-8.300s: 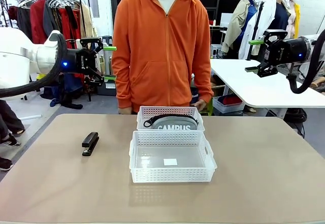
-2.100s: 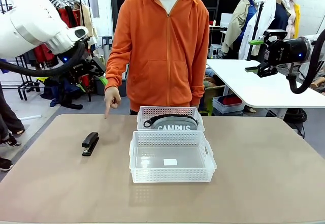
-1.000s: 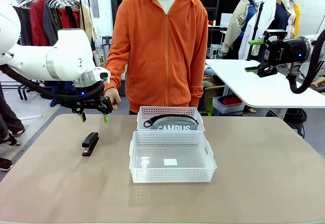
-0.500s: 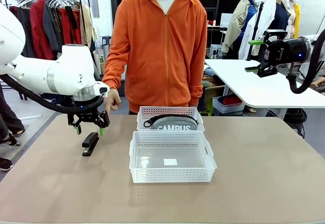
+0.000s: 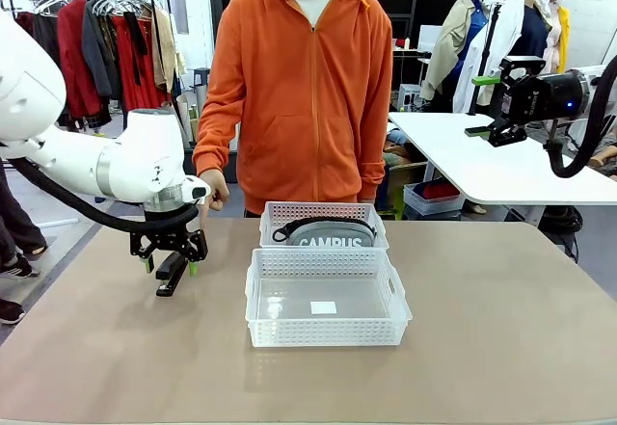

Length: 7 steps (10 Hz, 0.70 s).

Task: Distribute items into two baskets.
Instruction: Pick up the Stapler that the person points to.

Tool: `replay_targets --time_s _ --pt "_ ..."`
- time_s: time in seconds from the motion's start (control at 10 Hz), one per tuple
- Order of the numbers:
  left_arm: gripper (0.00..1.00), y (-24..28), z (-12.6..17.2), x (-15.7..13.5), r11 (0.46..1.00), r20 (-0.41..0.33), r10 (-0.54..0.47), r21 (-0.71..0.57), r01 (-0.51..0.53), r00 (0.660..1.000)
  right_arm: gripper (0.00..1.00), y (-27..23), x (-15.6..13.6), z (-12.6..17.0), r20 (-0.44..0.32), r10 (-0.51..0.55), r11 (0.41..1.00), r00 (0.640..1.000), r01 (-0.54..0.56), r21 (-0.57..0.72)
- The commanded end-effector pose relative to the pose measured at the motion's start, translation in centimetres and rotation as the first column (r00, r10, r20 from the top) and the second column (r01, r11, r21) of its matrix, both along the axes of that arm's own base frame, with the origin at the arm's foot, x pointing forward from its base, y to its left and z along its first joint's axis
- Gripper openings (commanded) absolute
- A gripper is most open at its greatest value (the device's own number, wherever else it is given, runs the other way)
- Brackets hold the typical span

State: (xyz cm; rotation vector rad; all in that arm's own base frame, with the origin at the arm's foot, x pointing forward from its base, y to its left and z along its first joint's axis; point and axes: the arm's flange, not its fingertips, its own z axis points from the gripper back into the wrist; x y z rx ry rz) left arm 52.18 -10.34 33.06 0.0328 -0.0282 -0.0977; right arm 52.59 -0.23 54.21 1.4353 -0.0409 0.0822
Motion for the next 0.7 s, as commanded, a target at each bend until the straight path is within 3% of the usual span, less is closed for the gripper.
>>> replay_targets --time_s 0.0,0.5,0.6 --pt "1.00 0.11 -0.25 0.22 0.999 0.025 0.030 0.023 -0.031 0.999 1.00 0.00 -0.01 0.26 0.004 0.002 1.000 1.000 -0.002 0.000" --pt "0.04 0.48 -0.20 0.53 0.997 0.038 0.064 0.043 -0.066 0.997 1.00 0.00 -0.01 0.26 0.004 0.002 1.000 1.000 -0.002 0.000" --pt "0.00 0.70 -0.21 0.47 0.996 0.041 0.068 0.046 -0.070 0.997 1.00 0.00 -0.01 0.26 0.004 0.002 1.000 1.000 -0.002 0.000"
